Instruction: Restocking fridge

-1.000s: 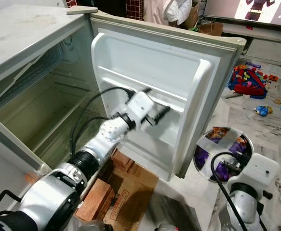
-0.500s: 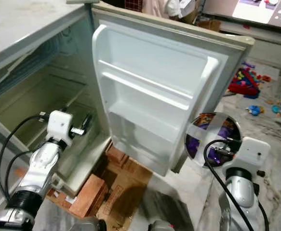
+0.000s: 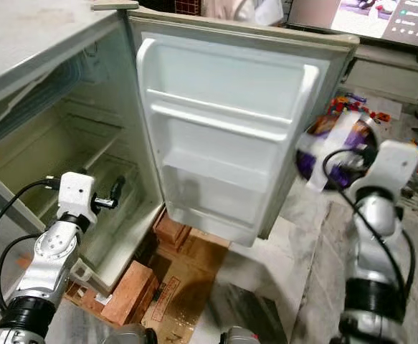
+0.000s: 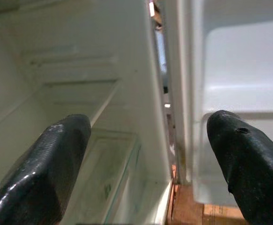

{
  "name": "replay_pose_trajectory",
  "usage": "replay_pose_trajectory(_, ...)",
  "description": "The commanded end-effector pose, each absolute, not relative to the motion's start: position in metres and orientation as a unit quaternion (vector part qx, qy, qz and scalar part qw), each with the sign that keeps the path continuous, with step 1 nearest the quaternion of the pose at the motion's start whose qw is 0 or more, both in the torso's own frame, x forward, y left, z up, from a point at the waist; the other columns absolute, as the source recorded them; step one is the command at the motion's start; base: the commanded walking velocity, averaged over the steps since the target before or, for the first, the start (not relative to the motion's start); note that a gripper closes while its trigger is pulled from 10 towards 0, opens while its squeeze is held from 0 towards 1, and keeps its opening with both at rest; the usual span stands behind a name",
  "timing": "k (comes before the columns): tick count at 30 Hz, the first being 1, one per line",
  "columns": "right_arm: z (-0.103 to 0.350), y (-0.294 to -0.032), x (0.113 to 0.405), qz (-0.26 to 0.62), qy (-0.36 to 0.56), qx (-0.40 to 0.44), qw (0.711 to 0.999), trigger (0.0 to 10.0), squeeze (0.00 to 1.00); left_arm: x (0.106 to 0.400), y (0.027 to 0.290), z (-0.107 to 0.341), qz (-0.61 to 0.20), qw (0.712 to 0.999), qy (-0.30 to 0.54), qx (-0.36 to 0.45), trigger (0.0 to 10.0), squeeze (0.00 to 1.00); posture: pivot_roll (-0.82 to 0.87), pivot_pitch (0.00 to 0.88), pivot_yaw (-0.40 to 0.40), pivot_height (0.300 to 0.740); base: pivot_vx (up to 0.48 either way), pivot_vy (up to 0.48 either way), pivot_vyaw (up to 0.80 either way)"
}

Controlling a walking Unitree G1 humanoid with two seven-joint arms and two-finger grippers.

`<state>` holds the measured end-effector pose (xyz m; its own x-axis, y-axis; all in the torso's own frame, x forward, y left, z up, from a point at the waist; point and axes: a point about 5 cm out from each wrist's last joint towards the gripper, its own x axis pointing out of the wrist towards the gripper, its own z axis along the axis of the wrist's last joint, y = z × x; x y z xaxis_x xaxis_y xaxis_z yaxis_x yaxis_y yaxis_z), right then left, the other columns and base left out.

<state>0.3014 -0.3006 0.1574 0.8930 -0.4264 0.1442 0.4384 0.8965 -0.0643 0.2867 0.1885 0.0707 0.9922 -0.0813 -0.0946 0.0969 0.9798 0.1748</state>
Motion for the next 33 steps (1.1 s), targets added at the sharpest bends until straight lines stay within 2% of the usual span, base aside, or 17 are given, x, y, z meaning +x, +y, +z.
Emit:
replay_pose_trajectory(1,0.161,-0.299,0.304,-0.212,-0.076,-0.048,0.973,10.0,0.0,0.285,0.191,0.072,-0.036,0.995,0.046,0.085,10.0,0.0,0.07,0.0,-0.023,0.74,0.0,0.0,0.0)
replay_pose_trajectory(6,0.157,-0.281,0.292,-0.193,-0.088,-0.027,0.977,10.0,0.0,0.283,0.192,0.073,-0.031,0.995,0.047,0.085,10.0,0.0,0.07,0.0,-0.028,0.74,0.0,0.0,0.0)
replay_pose_trajectory(15,0.13,-0.243,0.25,-0.184,-0.057,0.003,0.981,10.0,0.0,0.282,0.187,0.074,-0.037,0.995,0.053,0.081,10.0,0.0,0.04,0.0,-0.016,0.74,0.0,0.0,0.0)
replay_pose_trajectory(18,0.114,-0.218,0.24,-0.129,-0.015,0.037,0.991,10.0,0.0,0.281,0.185,0.074,-0.042,0.995,0.056,0.078,10.0,0.0,0.04,0.0,-0.016,0.74,0.0,0.0,0.0)
replay_pose_trajectory(20,0.104,-0.209,0.239,-0.116,0.017,0.005,0.993,10.0,0.0,0.281,0.183,0.073,-0.042,0.994,0.056,0.078,10.0,0.0,0.04,0.0,-0.017,0.74,0.0,0.0,0.0)
replay_pose_trajectory(24,0.097,-0.191,0.243,-0.091,0.053,0.005,0.994,10.0,0.0,0.279,0.182,0.072,-0.039,0.995,0.059,0.076,10.0,0.0,0.05,0.0,-0.019,0.74,0.0,0.0,0.0)
replay_pose_trajectory(27,0.109,-0.174,0.252,-0.006,0.002,0.03,1.0,10.0,0.0,0.277,0.183,0.069,-0.035,0.994,0.067,0.08,10.0,0.0,0.05,0.0,-0.01,0.74,0.0,-0.256,0.0)
replay_pose_trajectory(33,0.113,-0.178,0.256,-0.017,0.006,0.022,1.0,10.0,0.0,0.278,0.2,0.067,0.011,0.994,0.077,0.077,10.0,0.0,0.05,0.0,-0.008,0.74,0.0,-0.26,0.0)
